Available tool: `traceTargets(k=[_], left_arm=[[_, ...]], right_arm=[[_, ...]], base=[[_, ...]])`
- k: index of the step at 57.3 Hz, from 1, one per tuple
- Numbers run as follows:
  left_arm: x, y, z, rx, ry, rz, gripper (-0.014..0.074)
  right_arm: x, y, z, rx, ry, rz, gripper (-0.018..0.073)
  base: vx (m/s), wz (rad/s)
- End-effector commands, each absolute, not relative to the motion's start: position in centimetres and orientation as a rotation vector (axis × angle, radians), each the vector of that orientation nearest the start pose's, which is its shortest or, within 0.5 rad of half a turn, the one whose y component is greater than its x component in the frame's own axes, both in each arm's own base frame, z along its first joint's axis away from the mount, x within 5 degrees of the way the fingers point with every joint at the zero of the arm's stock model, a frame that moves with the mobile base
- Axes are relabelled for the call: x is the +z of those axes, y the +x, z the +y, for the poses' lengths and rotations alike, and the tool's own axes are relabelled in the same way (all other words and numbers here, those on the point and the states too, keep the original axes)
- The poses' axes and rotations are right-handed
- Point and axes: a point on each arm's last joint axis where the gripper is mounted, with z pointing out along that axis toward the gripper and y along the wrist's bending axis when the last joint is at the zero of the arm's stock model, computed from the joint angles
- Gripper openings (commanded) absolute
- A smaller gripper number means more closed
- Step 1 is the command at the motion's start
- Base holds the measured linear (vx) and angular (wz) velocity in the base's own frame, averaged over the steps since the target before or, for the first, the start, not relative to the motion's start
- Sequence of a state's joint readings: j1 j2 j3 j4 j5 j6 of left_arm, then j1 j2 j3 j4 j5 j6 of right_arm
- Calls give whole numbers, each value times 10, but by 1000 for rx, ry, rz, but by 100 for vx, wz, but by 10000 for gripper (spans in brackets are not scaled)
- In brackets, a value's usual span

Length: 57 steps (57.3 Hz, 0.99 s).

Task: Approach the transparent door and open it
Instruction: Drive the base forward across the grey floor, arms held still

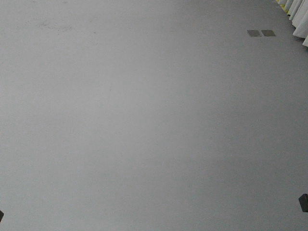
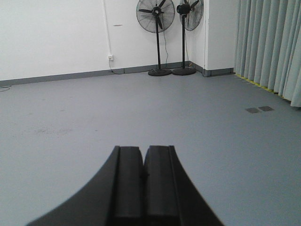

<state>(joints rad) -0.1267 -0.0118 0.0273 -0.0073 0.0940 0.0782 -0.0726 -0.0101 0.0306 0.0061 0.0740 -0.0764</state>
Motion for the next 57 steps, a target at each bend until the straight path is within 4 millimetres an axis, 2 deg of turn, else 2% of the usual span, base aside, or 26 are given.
traceTargets(k=[1,57], left_arm=[[196,56,-7,-53,143,1519,-5],[196,56,-7,-53,143,1519,-5]], right_arm=[[200,56,-4,-131,-7,1498,-5],[200,56,-4,-131,-7,1498,-5]], base=[[0,0],[1,0]])
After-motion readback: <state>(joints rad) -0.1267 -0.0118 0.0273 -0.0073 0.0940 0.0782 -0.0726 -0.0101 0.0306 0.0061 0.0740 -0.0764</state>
